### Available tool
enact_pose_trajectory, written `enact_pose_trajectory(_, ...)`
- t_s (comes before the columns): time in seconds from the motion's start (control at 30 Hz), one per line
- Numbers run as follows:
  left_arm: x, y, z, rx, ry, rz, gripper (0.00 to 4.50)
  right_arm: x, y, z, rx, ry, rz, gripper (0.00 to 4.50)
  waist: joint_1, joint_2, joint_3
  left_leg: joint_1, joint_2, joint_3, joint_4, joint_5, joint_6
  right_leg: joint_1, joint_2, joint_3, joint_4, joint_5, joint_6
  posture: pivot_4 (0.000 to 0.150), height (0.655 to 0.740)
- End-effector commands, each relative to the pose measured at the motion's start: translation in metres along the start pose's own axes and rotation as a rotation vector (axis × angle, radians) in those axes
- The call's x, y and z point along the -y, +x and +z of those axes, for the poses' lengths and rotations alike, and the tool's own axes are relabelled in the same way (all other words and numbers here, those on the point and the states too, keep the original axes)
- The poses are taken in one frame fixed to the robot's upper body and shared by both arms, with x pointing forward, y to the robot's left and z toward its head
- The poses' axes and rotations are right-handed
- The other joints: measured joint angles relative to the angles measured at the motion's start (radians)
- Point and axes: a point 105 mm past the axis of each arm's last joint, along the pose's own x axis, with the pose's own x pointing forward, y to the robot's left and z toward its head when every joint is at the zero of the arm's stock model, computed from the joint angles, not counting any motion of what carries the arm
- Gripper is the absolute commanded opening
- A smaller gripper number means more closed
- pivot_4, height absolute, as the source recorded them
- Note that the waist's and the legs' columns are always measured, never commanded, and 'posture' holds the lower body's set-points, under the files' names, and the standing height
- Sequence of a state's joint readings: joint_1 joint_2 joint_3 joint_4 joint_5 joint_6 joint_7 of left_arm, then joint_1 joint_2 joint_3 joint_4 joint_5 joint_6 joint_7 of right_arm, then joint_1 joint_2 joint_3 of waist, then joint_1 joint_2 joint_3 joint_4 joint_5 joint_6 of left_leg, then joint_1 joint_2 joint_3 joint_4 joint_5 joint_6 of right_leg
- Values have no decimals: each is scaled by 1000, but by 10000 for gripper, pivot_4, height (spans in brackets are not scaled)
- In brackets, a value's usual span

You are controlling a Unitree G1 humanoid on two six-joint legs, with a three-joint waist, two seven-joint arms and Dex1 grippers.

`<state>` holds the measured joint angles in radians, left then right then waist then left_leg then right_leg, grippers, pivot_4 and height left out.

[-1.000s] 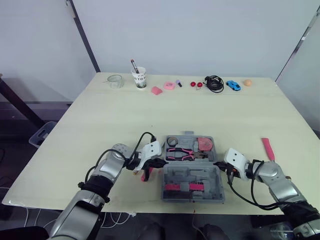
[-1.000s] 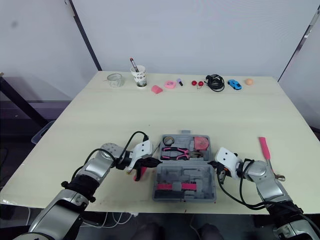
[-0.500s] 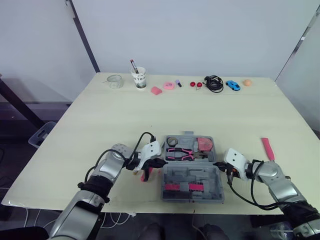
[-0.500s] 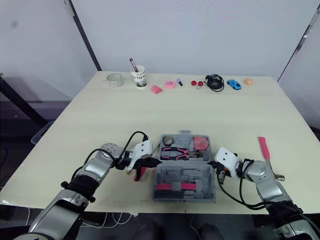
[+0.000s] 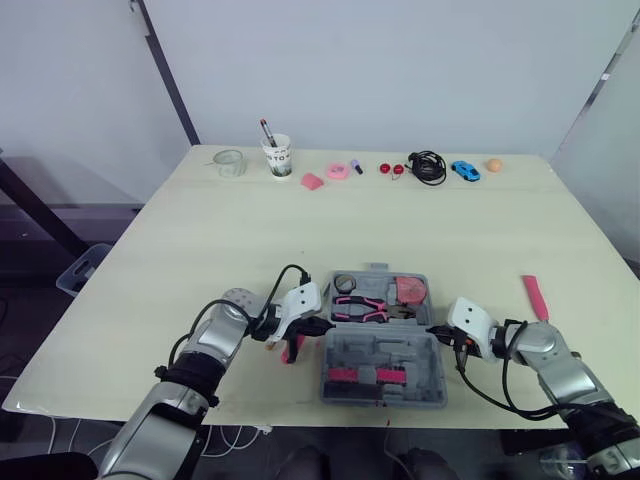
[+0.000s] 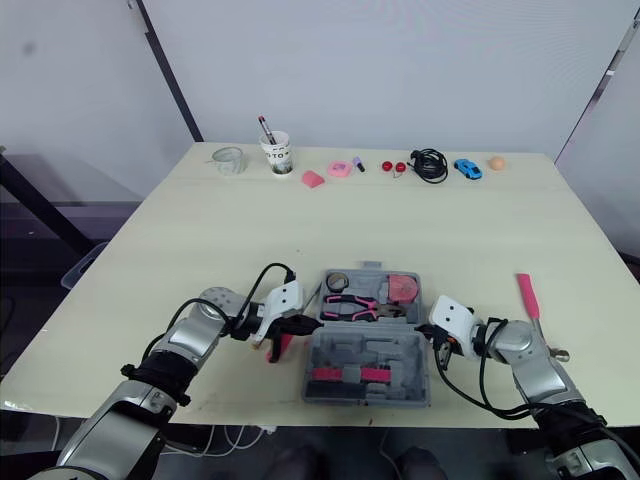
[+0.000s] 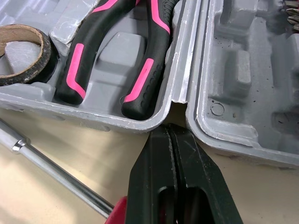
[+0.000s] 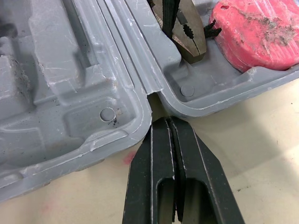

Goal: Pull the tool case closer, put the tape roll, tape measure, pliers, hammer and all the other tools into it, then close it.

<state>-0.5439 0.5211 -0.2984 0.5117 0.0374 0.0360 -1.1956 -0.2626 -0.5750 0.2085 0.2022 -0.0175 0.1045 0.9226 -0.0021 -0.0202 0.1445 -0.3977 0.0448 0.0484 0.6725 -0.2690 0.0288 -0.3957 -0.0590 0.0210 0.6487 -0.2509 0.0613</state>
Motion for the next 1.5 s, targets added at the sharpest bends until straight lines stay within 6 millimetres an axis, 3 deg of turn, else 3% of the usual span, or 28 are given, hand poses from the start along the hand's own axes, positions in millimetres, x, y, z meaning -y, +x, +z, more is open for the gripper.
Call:
enact_pose_trajectory(0.03,1,0,-2,-10,5,3,0,7,-5,12,42,-37,-28,259,0,0,0,0,0,0,0,0,0,0,0,0,0,0,0,1500,7400)
enact_pose_trajectory(0.37,-5,-19,-1,-13,8,33,0,18,-25,6,53,-1,-98,259,-6,0,0,0,0,0,0,0,0,0,0,0,0,0,0,1500,7400)
enact_pose_trajectory(0.6,-7,-47,17,93,-21,84,0,26,-47,14,175,88,-187,259,-9,0,0,0,1,0,-1,0,0,0,0,0,0,0,0,1500,7400)
enact_pose_trajectory(0.87,-12,-93,31,297,-146,328,0,36,-83,4,262,228,-386,259,-8,0,0,0,2,-1,-1,0,0,0,0,0,0,0,0,1500,7400)
enact_pose_trajectory(1.07,-1,-118,12,339,-222,484,0,38,-109,-8,300,316,-522,259,-10,0,0,1,2,-2,-2,0,0,0,0,2,0,0,0,1500,7400)
enact_pose_trajectory(1.17,10,-136,-9,356,-280,608,8971,37,-133,-23,305,371,-626,9237,-9,0,0,1,2,-2,-2,0,0,0,0,2,-1,0,0,1500,7400)
enact_pose_trajectory(1.27,24,-146,-25,342,-316,682,23566,32,-149,-37,300,414,-693,23801,-8,0,0,2,2,-2,-3,0,0,0,-2,2,-2,0,0,1500,7400)
enact_pose_trajectory(1.3,31,-150,-32,347,-345,706,29516,26,-157,-45,286,431,-716,30510,-8,0,0,1,2,-1,-3,0,0,0,-2,2,-2,0,-1,1500,7400)
enact_pose_trajectory(1.4,52,-159,-51,337,-409,754,42757,11,-178,-64,239,457,-765,43969,-6,0,0,2,3,-1,-3,0,0,0,-4,2,-3,-2,-4,1500,7400)
enact_pose_trajectory(1.5,70,-163,-67,299,-451,780,44603,0,-195,-76,216,484,-805,45000,-8,0,0,2,3,0,-4,0,0,0,-5,1,-4,-3,-4,1500,7400)
